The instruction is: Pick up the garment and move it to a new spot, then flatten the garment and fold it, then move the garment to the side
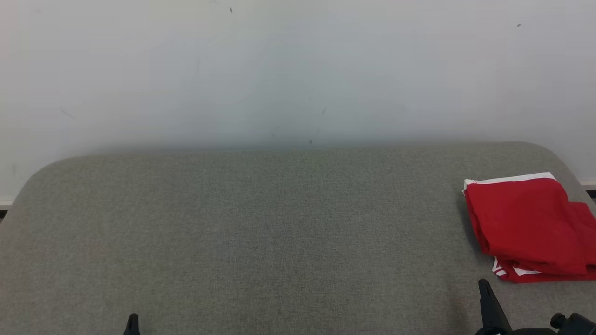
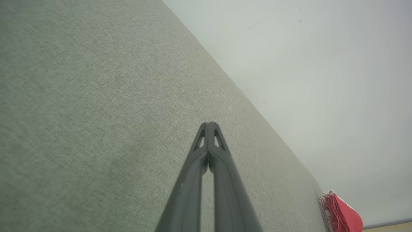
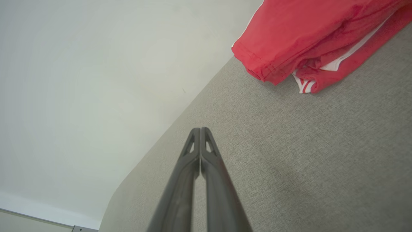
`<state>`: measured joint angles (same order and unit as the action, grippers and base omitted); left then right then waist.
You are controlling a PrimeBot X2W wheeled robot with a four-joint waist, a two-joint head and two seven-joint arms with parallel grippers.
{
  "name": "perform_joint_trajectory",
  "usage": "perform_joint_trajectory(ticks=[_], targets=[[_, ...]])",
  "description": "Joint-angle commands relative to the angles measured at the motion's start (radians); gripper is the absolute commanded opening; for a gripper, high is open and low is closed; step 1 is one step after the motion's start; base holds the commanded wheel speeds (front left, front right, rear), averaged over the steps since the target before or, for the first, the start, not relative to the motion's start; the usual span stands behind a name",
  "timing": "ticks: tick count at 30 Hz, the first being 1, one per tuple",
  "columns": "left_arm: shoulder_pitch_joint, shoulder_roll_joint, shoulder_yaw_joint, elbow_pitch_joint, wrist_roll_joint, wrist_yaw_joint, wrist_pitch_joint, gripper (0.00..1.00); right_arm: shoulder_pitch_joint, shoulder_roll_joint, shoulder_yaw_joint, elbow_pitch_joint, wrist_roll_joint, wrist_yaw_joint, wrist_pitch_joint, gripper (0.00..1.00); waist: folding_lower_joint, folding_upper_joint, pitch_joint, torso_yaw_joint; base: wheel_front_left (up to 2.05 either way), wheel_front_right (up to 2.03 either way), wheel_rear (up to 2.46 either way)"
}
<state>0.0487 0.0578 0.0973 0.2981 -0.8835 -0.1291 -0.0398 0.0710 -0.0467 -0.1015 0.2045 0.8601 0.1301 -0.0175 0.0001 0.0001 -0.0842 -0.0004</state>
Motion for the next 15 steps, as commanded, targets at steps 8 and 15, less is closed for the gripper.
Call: perform_joint_trajectory(ticks=[8,15], targets=[[-0.056,0.0,0.013,-0.009,-0.114,-0.001,0.037,0.0,-0.042,-0.003,0.006,-0.015,0.119,0.001,0.007,0.0,-0.0001,-0.0001,0.009,0.0,0.0,0.0,0.0],[-0.076,-0.001,0.019,-0.007,-0.19,-0.001,0.063,0.0,-0.053,-0.004,0.009,-0.014,0.2,0.001,0.012,0.0,-0.0001,-0.0001,0.017,0.0,0.0,0.0,0.0]])
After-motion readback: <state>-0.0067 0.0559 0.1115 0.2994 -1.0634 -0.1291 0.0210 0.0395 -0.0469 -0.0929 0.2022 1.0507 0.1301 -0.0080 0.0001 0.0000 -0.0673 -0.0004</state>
